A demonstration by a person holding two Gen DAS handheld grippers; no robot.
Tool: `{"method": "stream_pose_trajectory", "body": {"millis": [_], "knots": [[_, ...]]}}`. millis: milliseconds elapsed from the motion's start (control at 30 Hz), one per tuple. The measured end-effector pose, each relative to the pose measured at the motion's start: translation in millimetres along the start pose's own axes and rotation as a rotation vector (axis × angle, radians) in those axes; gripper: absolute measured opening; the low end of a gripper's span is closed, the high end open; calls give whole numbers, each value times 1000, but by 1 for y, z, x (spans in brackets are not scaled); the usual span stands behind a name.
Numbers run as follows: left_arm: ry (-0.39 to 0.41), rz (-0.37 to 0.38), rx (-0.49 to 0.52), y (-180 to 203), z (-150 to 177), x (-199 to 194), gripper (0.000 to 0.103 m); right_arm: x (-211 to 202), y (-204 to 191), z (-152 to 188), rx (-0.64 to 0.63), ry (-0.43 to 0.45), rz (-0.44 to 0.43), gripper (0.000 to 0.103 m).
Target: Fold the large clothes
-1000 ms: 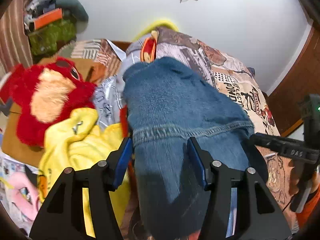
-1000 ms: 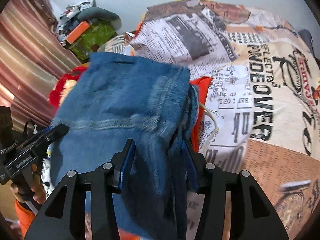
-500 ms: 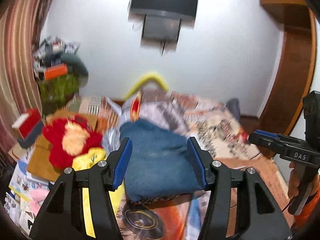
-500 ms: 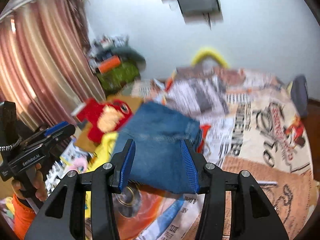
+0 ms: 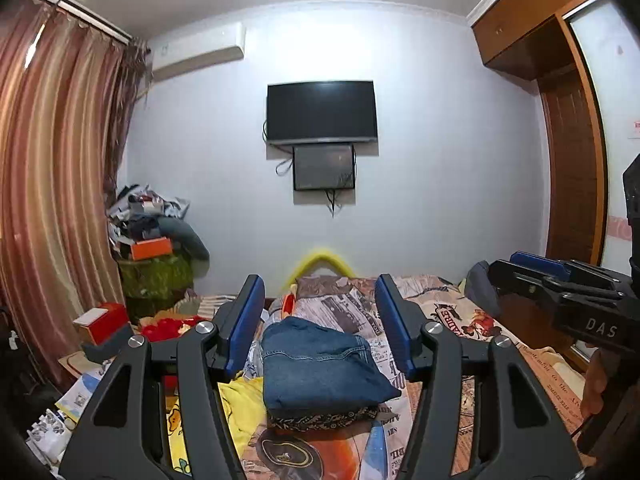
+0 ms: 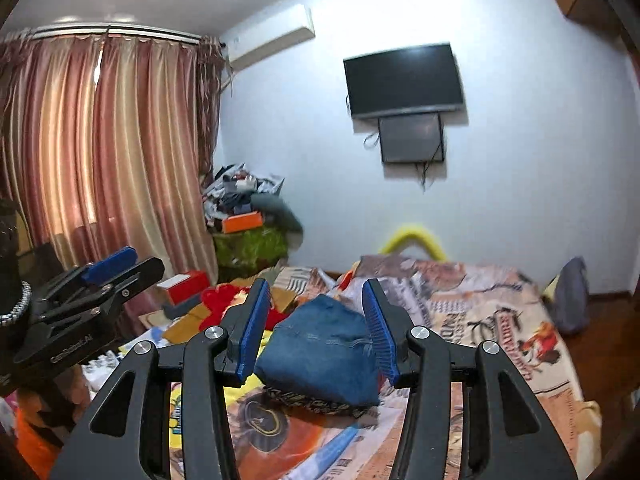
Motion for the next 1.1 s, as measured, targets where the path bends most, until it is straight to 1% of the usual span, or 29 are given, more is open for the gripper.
{"method": "stream_pose_trajectory", "body": {"millis": [100, 167, 200, 233, 267, 400, 467, 600, 800, 1100], "knots": [[6, -18, -3, 4, 6, -11, 72, -6, 1, 5, 15, 17, 27, 56], [10, -28, -6, 4, 10, -14, 85, -8, 2, 9, 20, 29, 64, 67], [13, -40, -13, 4, 13, -16, 95, -8, 2, 10, 23, 35, 80, 71], [20, -50, -20, 2, 14, -18, 100, -9, 1, 10, 26, 40, 95, 78], [23, -55, -24, 3, 15, -21, 100, -10, 0, 11, 28, 44, 109, 83], [14, -89, -31, 0, 20, -21, 102, -16, -6, 14, 0, 57, 162, 91], [7, -87, -38, 2, 23, -22, 102, -17, -7, 15, -19, 61, 178, 99], [-10, -83, -58, -2, 30, -18, 102, -15, -8, 15, -31, 61, 196, 100], [-20, -76, -77, -1, 37, -17, 102, -18, -3, 21, -21, 37, 195, 100], [-34, -72, -83, -3, 42, -13, 102, -22, -1, 27, -24, 20, 206, 101]]}}
Point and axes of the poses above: each gripper's, at about its wrist camera, not at the fingertips, and x roughly the way its jaws point, y to its right, z to its underside, the point moved 3 cm from there along x, roughly the way its jaws point, and after that the axes turned 12 degrees about z, right-handed, at the moved point
